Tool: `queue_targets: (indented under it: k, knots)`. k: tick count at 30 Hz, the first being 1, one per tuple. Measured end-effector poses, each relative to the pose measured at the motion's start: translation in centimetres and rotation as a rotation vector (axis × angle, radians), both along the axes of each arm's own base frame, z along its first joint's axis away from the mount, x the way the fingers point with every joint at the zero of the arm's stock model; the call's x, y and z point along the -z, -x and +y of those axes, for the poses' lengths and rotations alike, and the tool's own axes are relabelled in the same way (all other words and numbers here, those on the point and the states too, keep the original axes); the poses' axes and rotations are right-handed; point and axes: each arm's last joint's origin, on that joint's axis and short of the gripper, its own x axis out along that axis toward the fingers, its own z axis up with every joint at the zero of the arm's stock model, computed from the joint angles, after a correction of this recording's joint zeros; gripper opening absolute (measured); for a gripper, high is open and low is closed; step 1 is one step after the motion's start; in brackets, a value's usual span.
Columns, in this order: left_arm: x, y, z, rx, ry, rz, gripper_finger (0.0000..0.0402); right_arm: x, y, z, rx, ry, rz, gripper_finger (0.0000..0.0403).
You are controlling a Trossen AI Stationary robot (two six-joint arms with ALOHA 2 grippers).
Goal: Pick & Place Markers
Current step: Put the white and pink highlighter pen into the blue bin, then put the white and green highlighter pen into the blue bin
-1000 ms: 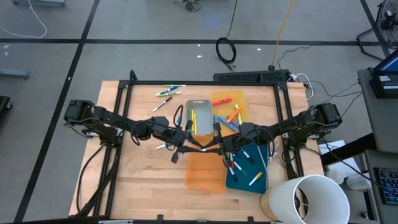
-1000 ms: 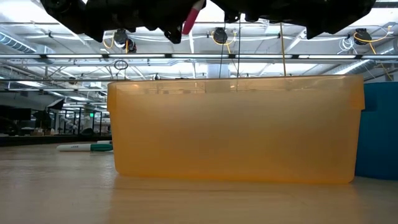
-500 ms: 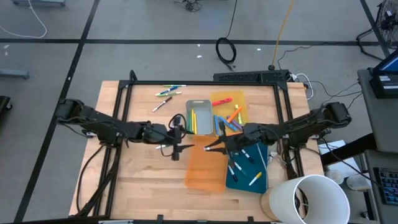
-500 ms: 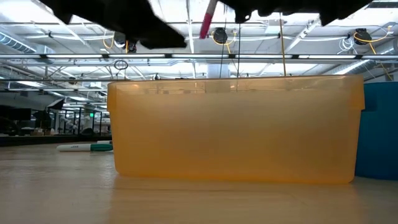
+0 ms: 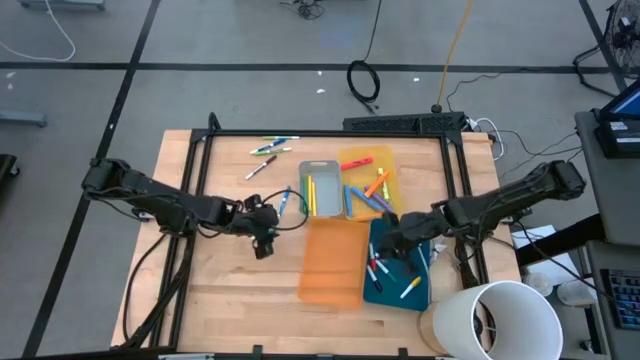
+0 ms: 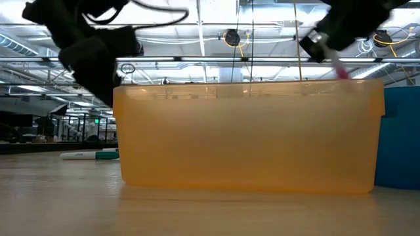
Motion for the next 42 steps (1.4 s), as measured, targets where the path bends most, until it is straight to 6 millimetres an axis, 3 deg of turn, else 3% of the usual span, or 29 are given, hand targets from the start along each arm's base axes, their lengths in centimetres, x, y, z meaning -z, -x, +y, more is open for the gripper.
queue_targets:
  k: [6, 14, 22, 27, 34, 42]
  knots:
    - [1.8, 1.2, 0.1, -0.081, 0.044, 0.05, 0.0203, 0.8, 0.7, 0.6, -0.091, -0.052, 0.12, 0.0029]
    - [2.9, 2.0, 0.2, -0.128, 0.073, 0.08, 0.0192, 0.5, 0.4, 0.5, -0.065, -0.022, 0.066, 0.0093]
    - [2.9, 2.0, 0.0, -0.093, 0.124, 0.097, 0.0204, 0.2, 0.0, 0.3, -0.013, 0.029, -0.006, 0.0128]
    - [3.0, 2.1, -0.4, -0.004, 0.209, 0.133, 0.0194, 0.2, -0.1, 0.3, -0.031, 0.061, -0.02, 0.0136]
    - [3.5, 2.3, -0.3, 0.003, 0.073, 0.166, 0.0182, 0.0, -0.2, 0.3, -0.035, 0.06, -0.045, 0.0133]
    - [3.9, 3.0, -0.5, -0.046, 0.083, 0.22, 0.0186, 0.0, -0.2, 0.3, -0.046, 0.072, -0.051, 0.0132]
